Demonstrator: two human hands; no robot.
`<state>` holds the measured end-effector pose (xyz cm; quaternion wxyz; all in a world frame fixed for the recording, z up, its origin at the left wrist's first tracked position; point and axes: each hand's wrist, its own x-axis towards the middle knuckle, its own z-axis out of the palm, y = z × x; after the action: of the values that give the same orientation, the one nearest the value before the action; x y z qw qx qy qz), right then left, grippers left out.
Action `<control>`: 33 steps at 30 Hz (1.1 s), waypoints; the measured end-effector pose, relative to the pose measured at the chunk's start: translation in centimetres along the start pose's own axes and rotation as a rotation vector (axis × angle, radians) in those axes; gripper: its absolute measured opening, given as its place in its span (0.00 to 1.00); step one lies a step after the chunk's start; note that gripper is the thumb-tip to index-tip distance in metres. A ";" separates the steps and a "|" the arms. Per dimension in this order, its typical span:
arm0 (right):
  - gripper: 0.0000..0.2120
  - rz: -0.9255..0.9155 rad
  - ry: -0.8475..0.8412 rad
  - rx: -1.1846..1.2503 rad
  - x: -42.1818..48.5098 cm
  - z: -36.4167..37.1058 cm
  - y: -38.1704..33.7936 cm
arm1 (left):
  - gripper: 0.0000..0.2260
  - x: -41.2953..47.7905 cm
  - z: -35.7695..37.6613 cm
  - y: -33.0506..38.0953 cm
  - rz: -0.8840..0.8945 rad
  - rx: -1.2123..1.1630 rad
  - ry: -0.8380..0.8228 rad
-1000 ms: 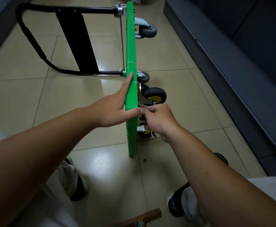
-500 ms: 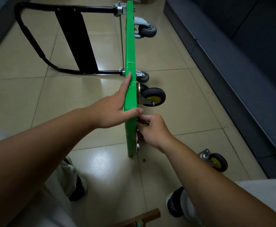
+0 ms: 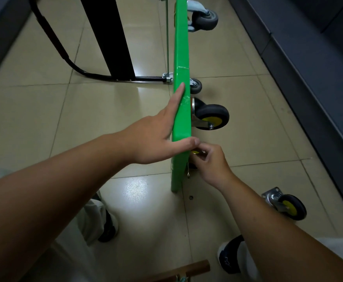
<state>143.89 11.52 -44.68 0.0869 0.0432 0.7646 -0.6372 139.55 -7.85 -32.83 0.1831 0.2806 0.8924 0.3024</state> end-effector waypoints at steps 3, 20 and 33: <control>0.19 -0.075 0.087 -0.059 0.8 0.9 0.9 | 0.49 0.0 0.0 0.1 0.002 0.001 0.003; 0.08 0.577 -0.095 -0.758 -5.2 -2.5 3.0 | 0.47 -0.5 0.0 0.4 -0.028 -0.005 0.000; 0.09 0.235 0.181 -0.288 -2.7 0.0 -9.1 | 0.51 -0.9 0.0 0.9 -0.039 0.024 -0.023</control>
<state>144.94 9.91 -35.38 0.0967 0.1762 0.8422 -0.5003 140.55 -7.79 -32.14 0.1956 0.2688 0.8990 0.2850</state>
